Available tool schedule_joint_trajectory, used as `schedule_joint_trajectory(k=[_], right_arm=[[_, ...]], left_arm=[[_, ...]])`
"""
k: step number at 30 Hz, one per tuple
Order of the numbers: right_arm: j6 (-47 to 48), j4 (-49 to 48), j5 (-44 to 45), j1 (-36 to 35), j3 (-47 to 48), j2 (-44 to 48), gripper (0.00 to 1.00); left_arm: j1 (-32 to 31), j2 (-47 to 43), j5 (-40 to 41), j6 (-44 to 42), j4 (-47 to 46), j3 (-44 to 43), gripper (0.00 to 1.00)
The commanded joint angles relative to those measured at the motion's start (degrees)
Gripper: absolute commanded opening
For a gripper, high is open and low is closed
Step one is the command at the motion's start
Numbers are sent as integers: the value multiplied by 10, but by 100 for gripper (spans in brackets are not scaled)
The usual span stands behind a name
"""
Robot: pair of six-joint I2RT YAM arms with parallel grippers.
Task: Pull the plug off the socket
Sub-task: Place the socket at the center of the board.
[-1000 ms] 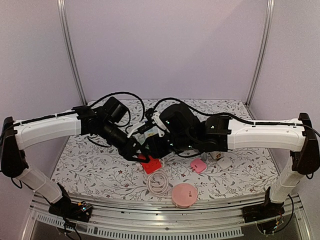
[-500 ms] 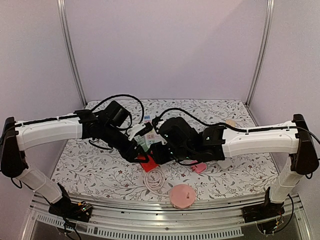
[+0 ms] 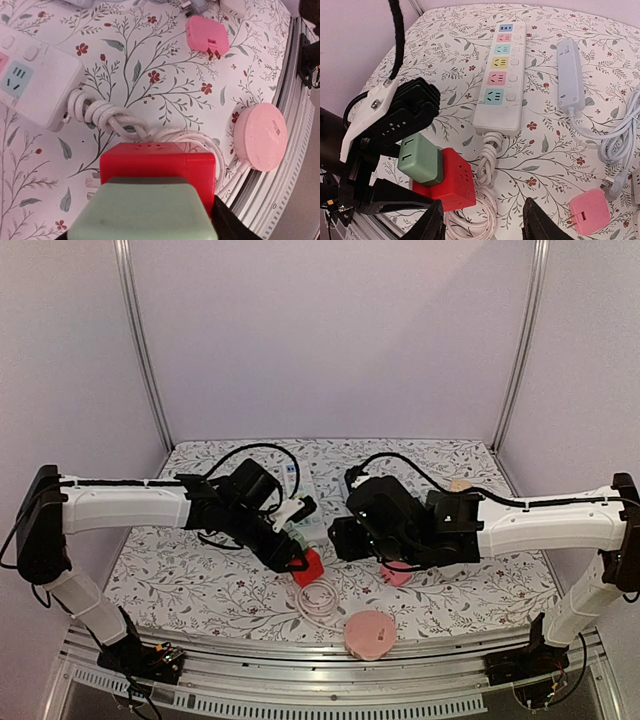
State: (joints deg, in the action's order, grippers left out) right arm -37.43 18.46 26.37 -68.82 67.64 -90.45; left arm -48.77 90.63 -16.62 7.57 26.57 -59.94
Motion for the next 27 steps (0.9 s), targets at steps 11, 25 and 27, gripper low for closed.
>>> schedule_joint_trajectory(k=[11, 25, 27], right_arm=[[-6, 19, 5, 3, 5, 11, 52], [78, 75, -78, -15, 124, -74, 65], [84, 79, -95, -15, 147, -94, 66]], left_arm=[[1, -105, 10, 93, -104, 78, 100], [102, -263, -11, 285, -119, 189, 99], [123, -273, -11, 286, -111, 193, 100]])
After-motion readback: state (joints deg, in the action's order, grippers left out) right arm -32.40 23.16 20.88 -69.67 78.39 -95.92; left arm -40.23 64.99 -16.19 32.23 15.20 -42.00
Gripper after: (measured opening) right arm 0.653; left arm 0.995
